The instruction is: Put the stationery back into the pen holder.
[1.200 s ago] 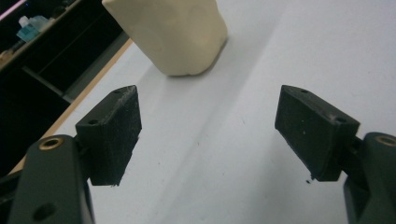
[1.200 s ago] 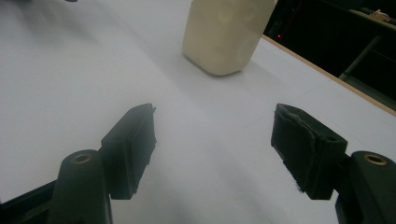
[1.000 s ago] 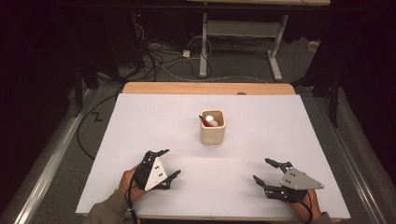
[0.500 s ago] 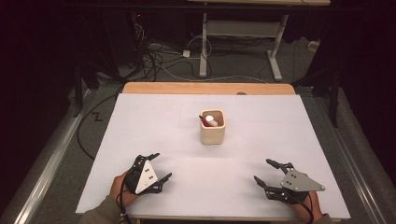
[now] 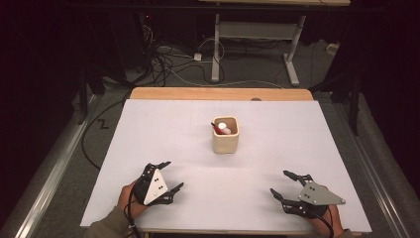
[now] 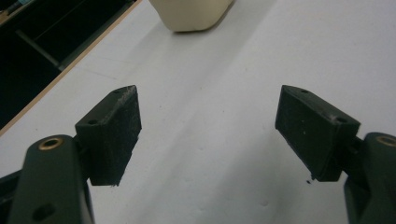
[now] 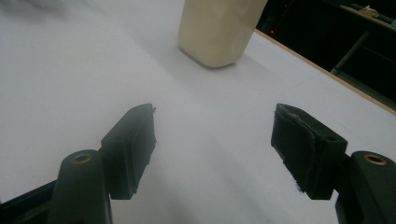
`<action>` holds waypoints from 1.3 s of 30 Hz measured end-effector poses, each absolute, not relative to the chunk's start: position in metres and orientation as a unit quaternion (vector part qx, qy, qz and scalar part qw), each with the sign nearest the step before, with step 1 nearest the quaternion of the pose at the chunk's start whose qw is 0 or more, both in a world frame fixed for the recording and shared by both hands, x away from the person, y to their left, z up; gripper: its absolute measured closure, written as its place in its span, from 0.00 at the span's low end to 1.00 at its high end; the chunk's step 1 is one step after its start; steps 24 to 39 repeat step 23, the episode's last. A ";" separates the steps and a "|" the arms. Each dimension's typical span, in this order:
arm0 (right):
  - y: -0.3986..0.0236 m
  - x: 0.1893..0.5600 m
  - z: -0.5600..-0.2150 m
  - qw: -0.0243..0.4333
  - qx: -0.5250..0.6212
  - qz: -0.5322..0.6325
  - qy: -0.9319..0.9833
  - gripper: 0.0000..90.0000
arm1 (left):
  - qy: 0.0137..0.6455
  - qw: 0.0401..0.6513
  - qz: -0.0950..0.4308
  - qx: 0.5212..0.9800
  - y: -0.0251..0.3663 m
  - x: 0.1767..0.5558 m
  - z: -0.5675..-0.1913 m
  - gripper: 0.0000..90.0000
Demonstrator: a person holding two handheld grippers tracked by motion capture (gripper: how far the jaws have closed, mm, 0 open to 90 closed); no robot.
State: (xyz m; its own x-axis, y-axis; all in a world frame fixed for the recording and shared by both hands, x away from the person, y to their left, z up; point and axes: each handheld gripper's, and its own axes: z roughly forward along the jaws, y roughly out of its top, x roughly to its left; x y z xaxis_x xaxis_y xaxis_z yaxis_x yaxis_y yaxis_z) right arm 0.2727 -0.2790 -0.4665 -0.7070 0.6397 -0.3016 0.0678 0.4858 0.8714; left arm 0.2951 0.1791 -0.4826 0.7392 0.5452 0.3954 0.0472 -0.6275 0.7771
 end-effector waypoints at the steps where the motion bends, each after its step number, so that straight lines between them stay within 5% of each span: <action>1: -0.280 0.272 -0.466 0.314 0.220 0.457 0.803 0.34 | 0.177 0.396 0.314 0.844 0.179 0.296 -0.482 0.25; 39: -0.276 0.274 -0.468 0.308 0.219 0.455 0.806 0.34 | 0.178 0.392 0.315 0.846 0.179 0.297 -0.484 0.25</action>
